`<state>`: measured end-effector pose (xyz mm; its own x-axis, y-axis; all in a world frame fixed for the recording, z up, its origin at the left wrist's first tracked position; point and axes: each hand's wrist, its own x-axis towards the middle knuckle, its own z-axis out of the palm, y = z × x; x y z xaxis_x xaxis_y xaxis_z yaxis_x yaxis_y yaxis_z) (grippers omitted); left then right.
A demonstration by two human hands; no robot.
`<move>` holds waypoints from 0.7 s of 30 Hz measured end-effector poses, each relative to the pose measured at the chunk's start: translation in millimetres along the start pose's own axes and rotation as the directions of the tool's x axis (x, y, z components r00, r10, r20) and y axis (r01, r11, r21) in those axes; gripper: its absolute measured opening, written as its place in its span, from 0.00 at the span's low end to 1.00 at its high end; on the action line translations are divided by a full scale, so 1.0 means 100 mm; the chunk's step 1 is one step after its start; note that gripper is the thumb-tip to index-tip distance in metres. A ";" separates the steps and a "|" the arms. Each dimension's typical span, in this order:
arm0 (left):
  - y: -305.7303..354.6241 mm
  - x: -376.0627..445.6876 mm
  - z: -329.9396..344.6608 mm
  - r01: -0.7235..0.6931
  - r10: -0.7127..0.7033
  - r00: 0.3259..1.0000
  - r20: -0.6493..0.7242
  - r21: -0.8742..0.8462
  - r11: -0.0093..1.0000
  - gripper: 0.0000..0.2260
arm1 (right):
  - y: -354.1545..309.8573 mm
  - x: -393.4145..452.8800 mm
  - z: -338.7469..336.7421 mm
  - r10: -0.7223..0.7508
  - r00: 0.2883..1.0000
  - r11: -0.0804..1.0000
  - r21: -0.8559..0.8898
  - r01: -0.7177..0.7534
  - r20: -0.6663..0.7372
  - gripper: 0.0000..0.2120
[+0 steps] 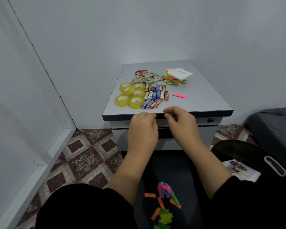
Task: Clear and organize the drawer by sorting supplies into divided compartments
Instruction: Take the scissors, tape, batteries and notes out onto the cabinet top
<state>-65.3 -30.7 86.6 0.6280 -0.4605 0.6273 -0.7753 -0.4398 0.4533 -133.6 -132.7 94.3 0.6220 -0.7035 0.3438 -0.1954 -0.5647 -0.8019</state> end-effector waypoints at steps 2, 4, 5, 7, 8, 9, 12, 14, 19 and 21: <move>-0.02 -0.15 -0.01 0.001 -0.001 0.999 0.039 0.002 1.000 0.09 | 0.09 -0.14 -0.02 0.011 0.999 1.000 0.008 -0.012 0.038 0.08; -0.07 -0.33 0.01 0.011 -0.013 0.995 0.101 0.014 1.000 0.09 | 0.21 -0.30 -0.01 0.030 0.997 0.999 -0.033 -0.028 0.075 0.07; -0.10 -0.43 0.02 0.026 -0.030 0.988 0.150 0.029 0.999 0.09 | 0.29 -0.40 0.01 0.059 0.993 0.997 -0.057 -0.054 0.102 0.07; -0.21 -0.64 0.09 0.054 -0.075 0.960 0.271 0.082 0.995 0.11 | 0.48 -0.60 0.07 0.155 0.971 0.983 -0.125 -0.133 0.184 0.07; -0.27 -0.75 0.14 0.074 -0.110 0.932 0.346 0.115 0.991 0.11 | 0.59 -0.70 0.11 0.212 0.950 0.970 -0.164 -0.177 0.228 0.07; -0.35 -0.87 0.20 0.096 -0.153 0.892 0.426 0.151 0.984 0.12 | 0.70 -0.81 0.15 0.265 0.927 0.956 -0.198 -0.216 0.265 0.08; -0.54 -1.19 0.38 0.145 -0.325 0.666 0.671 0.312 0.939 0.10 | 1.03 -1.10 0.25 0.398 0.837 0.900 -0.335 -0.278 0.376 0.07; -0.61 -1.38 0.47 0.134 -0.428 0.422 0.799 0.412 0.901 0.11 | 1.23 -1.27 0.32 0.517 0.733 0.824 -0.489 -0.286 0.443 0.07; -0.67 -1.89 0.62 -0.044 -0.477 0.075 0.876 0.481 0.876 0.23 | 1.45 -1.57 0.36 0.728 0.427 0.646 -0.746 -0.162 0.537 0.18; -0.69 -2.03 0.70 -0.096 -0.458 0.082 0.885 0.465 0.880 0.22 | 1.47 -1.64 0.38 0.743 0.348 0.628 -0.775 -0.070 0.571 0.24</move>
<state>-134.5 38.7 -116.0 0.4662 -0.5183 -0.7170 -0.7117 -0.7011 0.0441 -235.0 -83.9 -98.2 0.5045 -0.4180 -0.7555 -0.7539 -0.6398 -0.1494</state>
